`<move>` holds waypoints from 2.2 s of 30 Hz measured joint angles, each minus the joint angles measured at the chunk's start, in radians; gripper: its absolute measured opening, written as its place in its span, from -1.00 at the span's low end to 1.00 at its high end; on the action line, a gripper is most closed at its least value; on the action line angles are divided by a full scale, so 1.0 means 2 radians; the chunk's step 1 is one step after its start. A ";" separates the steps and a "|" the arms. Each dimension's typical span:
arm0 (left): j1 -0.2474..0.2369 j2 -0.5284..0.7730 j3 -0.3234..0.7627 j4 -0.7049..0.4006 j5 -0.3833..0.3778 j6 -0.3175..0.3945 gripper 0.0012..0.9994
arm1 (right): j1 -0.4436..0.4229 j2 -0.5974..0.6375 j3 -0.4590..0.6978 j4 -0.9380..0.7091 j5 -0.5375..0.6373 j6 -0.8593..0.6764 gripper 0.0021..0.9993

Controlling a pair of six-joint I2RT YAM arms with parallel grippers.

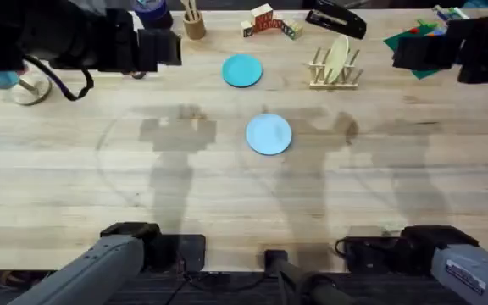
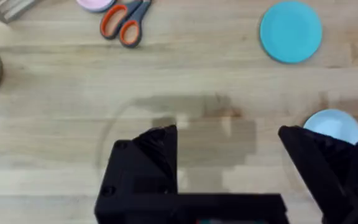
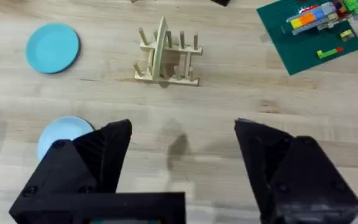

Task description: Pick up the plates from the table one by one and place each into a slot on the dish rack.

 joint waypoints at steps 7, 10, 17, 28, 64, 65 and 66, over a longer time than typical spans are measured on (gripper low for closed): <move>0.000 0.002 0.000 0.056 0.072 0.015 -0.85 | 0.000 0.000 0.000 0.000 0.000 0.000 0.99; 0.000 0.014 0.005 0.068 0.106 0.016 -0.92 | 0.000 0.000 0.000 0.000 0.000 0.000 0.99; 0.000 0.098 0.066 0.069 0.208 0.017 -0.93 | 0.000 0.000 0.000 0.000 0.000 0.000 0.99; 0.014 0.236 0.146 0.146 0.350 -0.008 -0.92 | 0.000 0.000 0.000 0.000 0.000 0.000 0.99; 0.023 0.500 0.147 0.244 0.469 -0.047 -0.92 | 0.000 0.000 0.001 0.000 0.000 0.000 0.99; 0.023 0.501 0.147 0.244 0.469 -0.047 -0.92 | 0.000 0.000 0.001 0.000 0.000 0.000 0.99; 0.023 0.501 0.147 0.242 0.468 -0.047 -0.92 | 0.000 0.000 0.001 0.000 0.000 0.000 0.99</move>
